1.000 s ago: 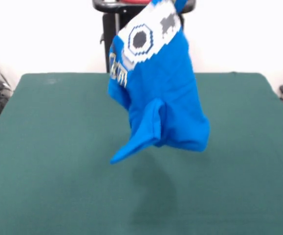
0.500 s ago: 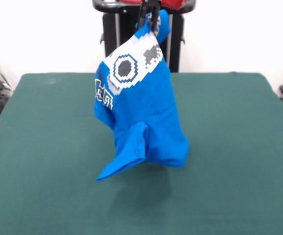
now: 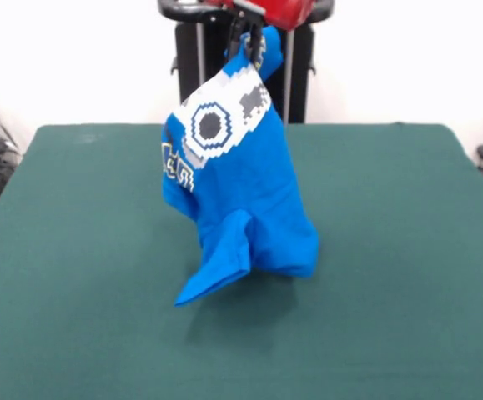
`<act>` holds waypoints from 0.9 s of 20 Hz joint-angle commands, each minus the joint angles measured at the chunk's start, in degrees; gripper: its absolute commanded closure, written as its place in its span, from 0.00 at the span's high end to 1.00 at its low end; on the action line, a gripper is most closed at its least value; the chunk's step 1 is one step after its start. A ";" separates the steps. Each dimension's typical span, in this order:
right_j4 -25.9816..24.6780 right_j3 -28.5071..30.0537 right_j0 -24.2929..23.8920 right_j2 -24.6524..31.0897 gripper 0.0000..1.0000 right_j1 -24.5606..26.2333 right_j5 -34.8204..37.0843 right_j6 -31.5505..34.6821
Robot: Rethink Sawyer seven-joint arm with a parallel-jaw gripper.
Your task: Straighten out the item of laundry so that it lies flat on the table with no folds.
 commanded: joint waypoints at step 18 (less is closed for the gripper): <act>9.88 26.28 11.55 3.80 0.00 17.67 -66.86 38.34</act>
